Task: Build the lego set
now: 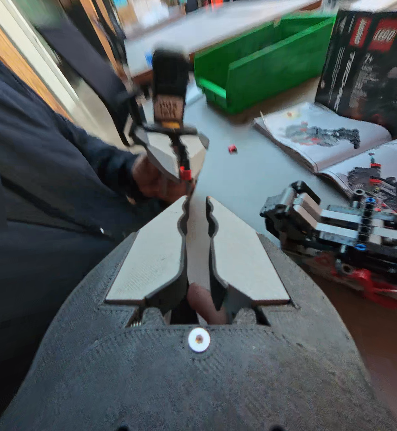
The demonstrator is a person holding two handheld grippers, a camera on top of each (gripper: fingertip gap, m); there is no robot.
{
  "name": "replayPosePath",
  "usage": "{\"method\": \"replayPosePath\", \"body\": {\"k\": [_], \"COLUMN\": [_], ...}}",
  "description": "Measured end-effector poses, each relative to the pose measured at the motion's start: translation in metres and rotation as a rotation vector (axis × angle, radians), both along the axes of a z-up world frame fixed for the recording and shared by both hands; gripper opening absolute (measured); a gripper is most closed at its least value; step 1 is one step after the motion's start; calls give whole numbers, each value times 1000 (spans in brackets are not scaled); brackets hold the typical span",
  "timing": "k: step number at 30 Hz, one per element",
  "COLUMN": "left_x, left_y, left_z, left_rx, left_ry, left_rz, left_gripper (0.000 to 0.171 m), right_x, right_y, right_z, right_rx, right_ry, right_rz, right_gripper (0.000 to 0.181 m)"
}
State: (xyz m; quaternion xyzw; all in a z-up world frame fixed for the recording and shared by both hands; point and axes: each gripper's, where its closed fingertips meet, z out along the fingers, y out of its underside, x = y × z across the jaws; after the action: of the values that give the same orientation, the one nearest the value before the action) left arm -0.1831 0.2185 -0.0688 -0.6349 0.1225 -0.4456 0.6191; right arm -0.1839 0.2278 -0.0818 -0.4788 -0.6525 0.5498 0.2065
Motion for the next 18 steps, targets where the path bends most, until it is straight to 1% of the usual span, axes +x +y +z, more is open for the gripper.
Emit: {"method": "replayPosePath", "body": {"k": [2, 4, 8, 13, 18], "left_x": [-2, 0, 5, 15, 19], "left_y": [2, 2, 2, 7, 7], "left_z": [3, 8, 19, 20, 23], "left_rx": [16, 41, 84, 83, 78], "left_ry": [-47, -85, -146, -172, -220], "left_rz": [15, 12, 0, -7, -19], "left_gripper": [4, 4, 3, 4, 3], "right_x": [-1, 1, 1, 5, 14], "right_y": [0, -1, -2, -4, -1], "right_z": [15, 22, 28, 29, 38], "right_rx": [-139, -207, -277, -327, -389], "right_ry": [118, 185, 246, 276, 345], "right_rz": [-54, -89, -149, -140, -132], "right_gripper": [13, 9, 10, 6, 11]}}
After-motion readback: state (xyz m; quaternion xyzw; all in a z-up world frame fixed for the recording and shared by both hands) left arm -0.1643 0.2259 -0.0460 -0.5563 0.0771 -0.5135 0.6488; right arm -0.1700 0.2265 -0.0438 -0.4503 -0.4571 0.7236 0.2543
